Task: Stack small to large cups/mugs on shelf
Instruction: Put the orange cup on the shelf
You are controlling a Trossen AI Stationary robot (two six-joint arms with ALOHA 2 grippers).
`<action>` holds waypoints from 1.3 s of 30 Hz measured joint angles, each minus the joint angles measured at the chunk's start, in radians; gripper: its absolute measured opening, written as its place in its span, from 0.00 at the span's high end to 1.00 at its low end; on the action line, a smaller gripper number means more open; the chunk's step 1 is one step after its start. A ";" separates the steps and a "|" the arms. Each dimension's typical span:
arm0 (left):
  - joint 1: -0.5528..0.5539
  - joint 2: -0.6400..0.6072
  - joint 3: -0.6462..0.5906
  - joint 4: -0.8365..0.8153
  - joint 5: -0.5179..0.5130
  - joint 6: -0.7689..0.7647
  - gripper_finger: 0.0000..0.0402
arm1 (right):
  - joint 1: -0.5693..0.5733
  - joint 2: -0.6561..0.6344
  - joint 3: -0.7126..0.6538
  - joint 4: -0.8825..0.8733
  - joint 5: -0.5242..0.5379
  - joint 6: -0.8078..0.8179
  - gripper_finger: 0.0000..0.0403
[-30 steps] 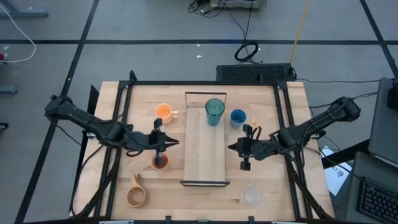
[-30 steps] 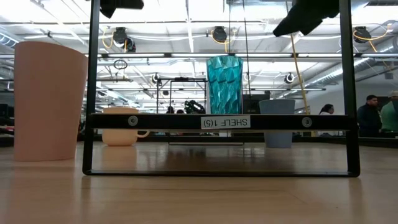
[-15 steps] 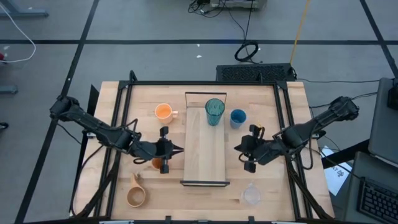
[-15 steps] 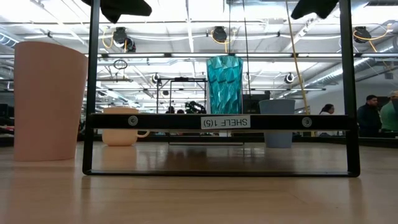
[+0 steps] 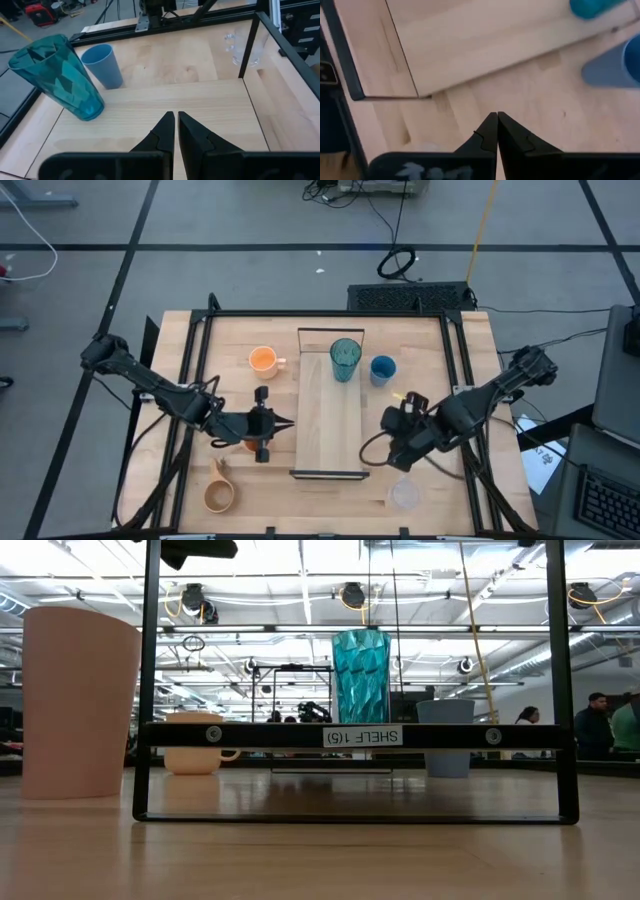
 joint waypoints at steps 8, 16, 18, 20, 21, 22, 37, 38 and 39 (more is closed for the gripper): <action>-0.050 0.000 0.000 -0.043 0.011 -0.005 0.94 | 0.078 0.045 0.011 -0.007 -0.084 0.159 1.00; -0.164 -0.010 0.000 -0.122 0.018 -0.043 0.94 | 0.220 0.045 0.011 0.050 -0.145 0.352 1.00; -0.185 -0.010 0.018 -0.169 0.020 -0.061 0.94 | 0.252 0.046 0.011 0.067 -0.123 0.384 1.00; -0.200 -0.010 0.062 -0.255 0.050 -0.109 0.94 | 0.276 0.054 0.011 0.079 -0.079 0.387 1.00; -0.208 -0.009 0.091 -0.313 0.068 -0.142 0.94 | 0.289 0.058 0.011 0.078 -0.057 0.387 1.00; -0.215 -0.004 0.124 -0.375 0.078 -0.173 0.94 | 0.299 0.062 0.011 0.078 -0.035 0.387 1.00; -0.266 0.181 0.383 -0.795 0.153 -0.324 0.80 | 0.331 0.138 0.011 0.044 0.002 0.350 1.00; -0.267 0.194 0.383 -0.798 0.159 -0.326 0.77 | 0.331 0.137 0.011 0.030 0.009 0.352 1.00; -0.266 0.203 0.383 -0.806 0.163 -0.328 0.74 | 0.331 0.136 0.011 0.017 0.018 0.358 1.00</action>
